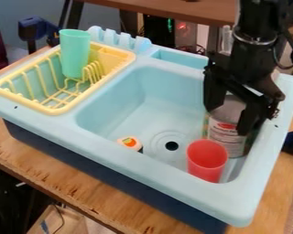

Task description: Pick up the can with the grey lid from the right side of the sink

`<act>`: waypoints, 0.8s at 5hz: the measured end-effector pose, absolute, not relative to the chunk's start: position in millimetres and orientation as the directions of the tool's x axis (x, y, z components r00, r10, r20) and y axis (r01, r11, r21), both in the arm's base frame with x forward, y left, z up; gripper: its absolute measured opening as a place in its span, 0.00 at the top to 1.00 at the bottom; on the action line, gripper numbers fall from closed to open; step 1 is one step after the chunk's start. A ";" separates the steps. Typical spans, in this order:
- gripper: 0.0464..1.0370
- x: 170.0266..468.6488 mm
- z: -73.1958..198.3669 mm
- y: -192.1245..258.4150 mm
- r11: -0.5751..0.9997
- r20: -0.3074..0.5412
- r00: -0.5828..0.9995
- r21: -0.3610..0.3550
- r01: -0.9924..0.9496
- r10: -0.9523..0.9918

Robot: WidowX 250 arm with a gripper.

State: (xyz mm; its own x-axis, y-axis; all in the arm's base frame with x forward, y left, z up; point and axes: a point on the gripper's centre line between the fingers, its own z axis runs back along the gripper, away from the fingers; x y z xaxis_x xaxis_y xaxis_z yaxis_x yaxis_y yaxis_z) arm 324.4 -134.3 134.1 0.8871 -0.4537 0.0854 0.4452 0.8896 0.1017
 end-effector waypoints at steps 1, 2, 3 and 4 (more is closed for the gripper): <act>0.03 327.4 129.6 -135.7 0.885 0.092 0.882 0.099 0.454 -0.463; 0.03 333.0 128.7 -132.7 0.889 0.120 0.881 0.076 0.451 -0.457; 0.03 336.0 129.0 -129.3 0.896 0.128 0.887 0.070 0.438 -0.443; 0.03 336.5 128.0 -118.7 0.906 0.100 0.903 0.117 0.407 -0.419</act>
